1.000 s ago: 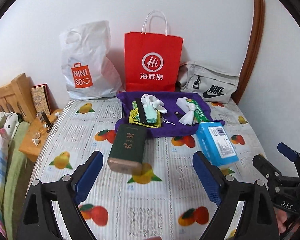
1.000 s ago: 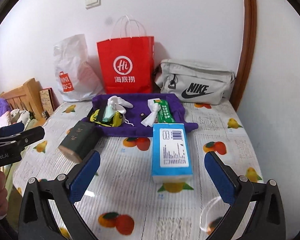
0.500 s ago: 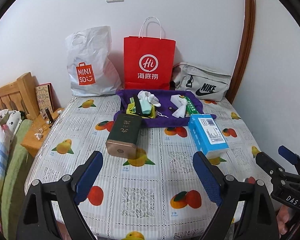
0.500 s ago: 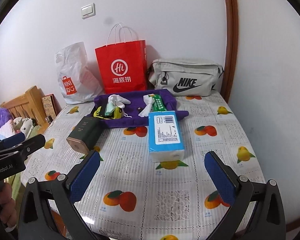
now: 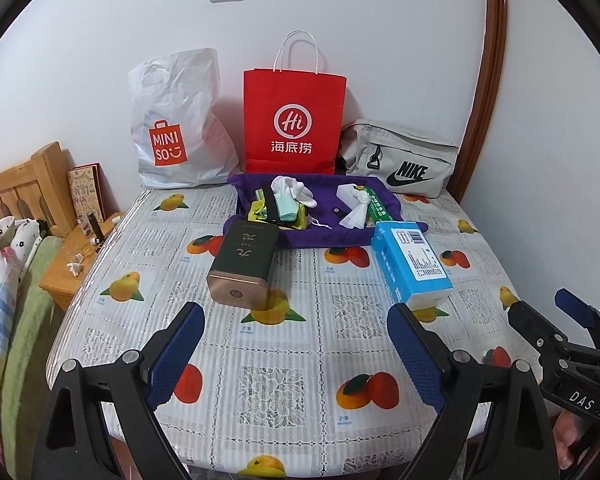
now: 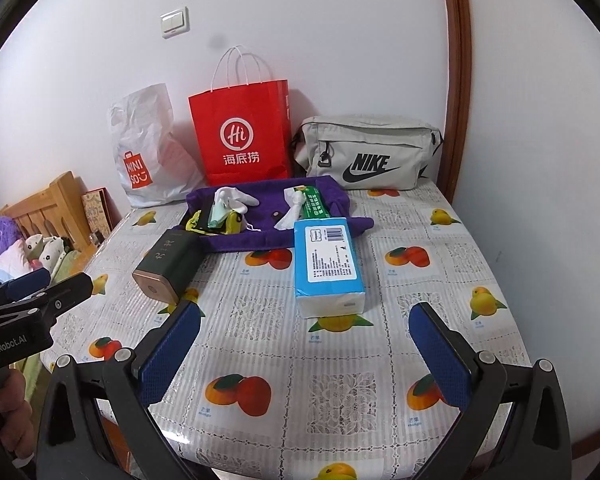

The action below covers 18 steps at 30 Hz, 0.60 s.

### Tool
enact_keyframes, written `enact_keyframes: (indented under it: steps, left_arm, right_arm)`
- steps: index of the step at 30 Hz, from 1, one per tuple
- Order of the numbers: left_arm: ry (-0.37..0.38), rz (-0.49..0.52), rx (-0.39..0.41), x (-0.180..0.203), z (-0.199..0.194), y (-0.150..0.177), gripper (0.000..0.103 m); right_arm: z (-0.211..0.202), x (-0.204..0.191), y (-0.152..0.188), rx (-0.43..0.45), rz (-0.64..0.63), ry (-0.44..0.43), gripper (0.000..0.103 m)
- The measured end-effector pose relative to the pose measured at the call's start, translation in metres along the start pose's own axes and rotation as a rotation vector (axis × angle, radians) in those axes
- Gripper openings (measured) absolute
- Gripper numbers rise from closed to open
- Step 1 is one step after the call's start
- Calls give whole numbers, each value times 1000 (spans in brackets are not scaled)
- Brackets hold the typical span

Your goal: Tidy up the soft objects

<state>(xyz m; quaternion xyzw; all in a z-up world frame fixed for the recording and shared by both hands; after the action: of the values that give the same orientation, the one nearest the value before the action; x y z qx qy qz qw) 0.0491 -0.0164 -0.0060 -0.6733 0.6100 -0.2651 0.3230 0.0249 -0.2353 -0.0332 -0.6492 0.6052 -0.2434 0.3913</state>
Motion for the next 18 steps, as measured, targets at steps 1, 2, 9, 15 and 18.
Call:
enact_keyframes:
  steps: [1, 2, 9, 15, 18]
  left_arm:
    - [1, 2, 0, 0, 0, 0, 93]
    - [1, 3, 0, 0, 0, 1, 93]
    - [1, 0, 1, 0, -1, 1, 93]
    - [2, 2, 2, -1, -2, 1, 93]
    - [0, 2, 2, -1, -2, 1, 93]
  right_arm:
    - [0, -1, 0, 0, 0, 2, 103]
    - [-1, 0, 0, 1, -1, 0, 103]
    - [-4, -3, 0, 7, -9, 0, 103]
    - [-4, -4, 1, 7, -10, 1, 103]
    - [-4, -4, 1, 8, -10, 2, 103]
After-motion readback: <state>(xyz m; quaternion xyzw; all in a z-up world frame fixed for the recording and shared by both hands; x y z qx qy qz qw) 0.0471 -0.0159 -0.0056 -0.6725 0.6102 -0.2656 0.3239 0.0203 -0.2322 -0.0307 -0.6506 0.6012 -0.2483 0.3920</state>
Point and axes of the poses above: each gripper's, at about its wrist camera, not at the fingertips, and z roughly the way its jaws point, x to its right, y to its underside, the point moved 3 cm from there along z, roughly the way its jaws point, and after that the axes turned 10 degrees about -y, right-handed, at the moved point
